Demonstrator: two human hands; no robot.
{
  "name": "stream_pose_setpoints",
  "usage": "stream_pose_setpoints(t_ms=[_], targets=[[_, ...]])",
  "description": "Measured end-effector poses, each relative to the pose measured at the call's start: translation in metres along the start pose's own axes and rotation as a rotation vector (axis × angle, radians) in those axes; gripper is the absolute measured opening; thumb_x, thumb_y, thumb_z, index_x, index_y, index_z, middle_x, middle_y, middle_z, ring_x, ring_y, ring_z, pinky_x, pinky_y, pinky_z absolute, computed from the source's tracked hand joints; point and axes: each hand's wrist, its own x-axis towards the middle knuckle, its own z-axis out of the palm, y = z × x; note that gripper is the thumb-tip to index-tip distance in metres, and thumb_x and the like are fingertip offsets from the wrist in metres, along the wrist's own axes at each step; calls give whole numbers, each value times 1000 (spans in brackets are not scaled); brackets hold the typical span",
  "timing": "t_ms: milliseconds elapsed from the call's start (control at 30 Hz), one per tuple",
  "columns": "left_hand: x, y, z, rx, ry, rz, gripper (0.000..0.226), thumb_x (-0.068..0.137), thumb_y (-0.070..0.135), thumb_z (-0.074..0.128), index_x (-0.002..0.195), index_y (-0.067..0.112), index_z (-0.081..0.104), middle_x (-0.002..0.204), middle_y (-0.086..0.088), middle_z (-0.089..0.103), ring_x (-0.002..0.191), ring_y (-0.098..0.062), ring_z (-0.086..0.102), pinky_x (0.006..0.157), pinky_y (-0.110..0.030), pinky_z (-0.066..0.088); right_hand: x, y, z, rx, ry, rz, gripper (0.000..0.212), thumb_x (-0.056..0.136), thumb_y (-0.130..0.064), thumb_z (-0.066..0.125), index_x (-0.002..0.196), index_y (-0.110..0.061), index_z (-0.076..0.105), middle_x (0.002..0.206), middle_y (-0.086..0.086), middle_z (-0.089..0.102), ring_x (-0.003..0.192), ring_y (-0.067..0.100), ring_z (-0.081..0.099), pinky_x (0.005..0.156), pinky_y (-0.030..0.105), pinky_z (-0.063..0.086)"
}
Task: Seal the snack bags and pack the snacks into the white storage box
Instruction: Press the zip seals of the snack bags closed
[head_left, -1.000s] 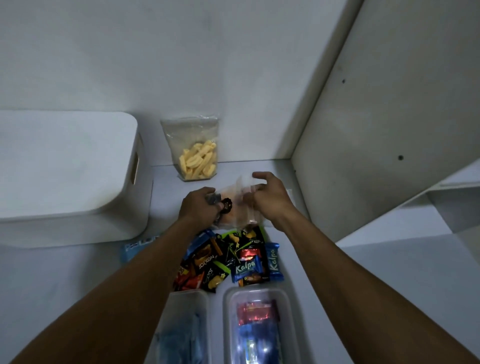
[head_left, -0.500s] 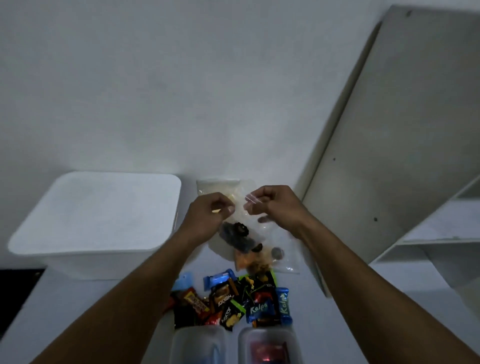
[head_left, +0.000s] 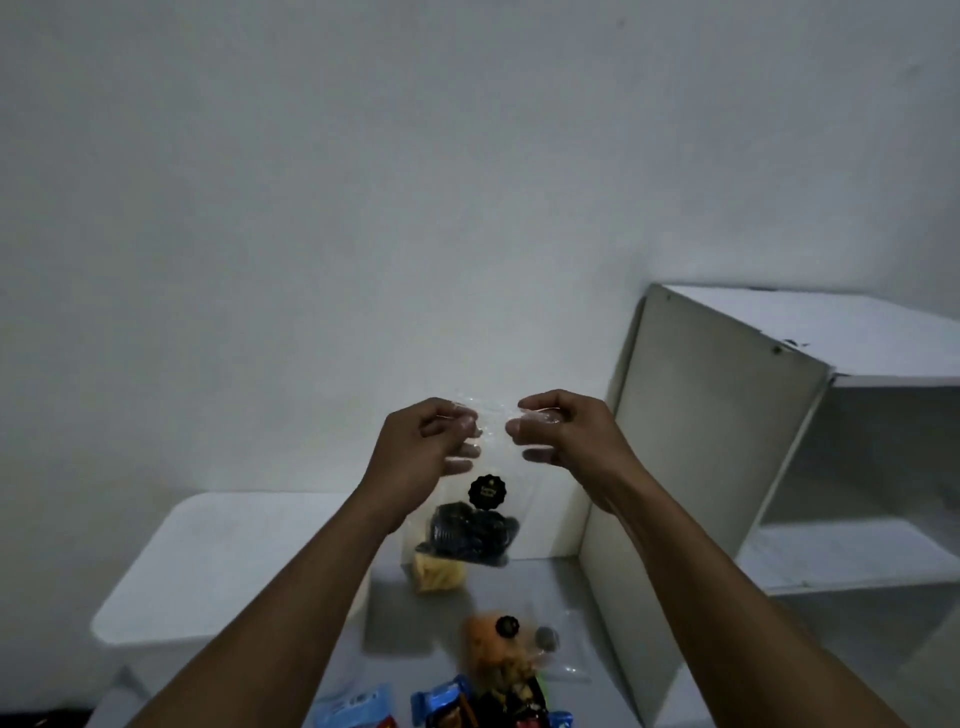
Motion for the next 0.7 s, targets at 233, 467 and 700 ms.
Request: stream_pose_setpoints(t_ms=[233, 467, 700], targets=[[-8, 59, 5, -61, -15, 24, 14, 92, 14, 67, 99, 3, 70, 93, -14, 74, 77, -21, 72, 73, -39, 62, -5, -55, -6, -42, -76, -103, 14, 83, -7, 78, 94, -2, 72, 88, 10, 75, 78, 20, 72, 72, 33, 61], [-15, 97, 12, -69, 48, 118, 12, 93, 7, 64, 96, -3, 69, 88, -16, 73, 81, -21, 73, 73, -39, 62, -15, -87, -11, 45, -160, -109, 22, 88, -11, 73, 103, 3, 69, 98, 17, 76, 93, 27, 74, 79, 38, 61], [-17, 121, 18, -63, 93, 167, 14, 92, 5, 64, 96, -8, 67, 85, -16, 72, 79, -21, 73, 73, -38, 62, -14, -110, -13, 138, -201, -111, 7, 90, -3, 68, 94, 2, 69, 93, 21, 76, 80, 24, 75, 75, 33, 61]])
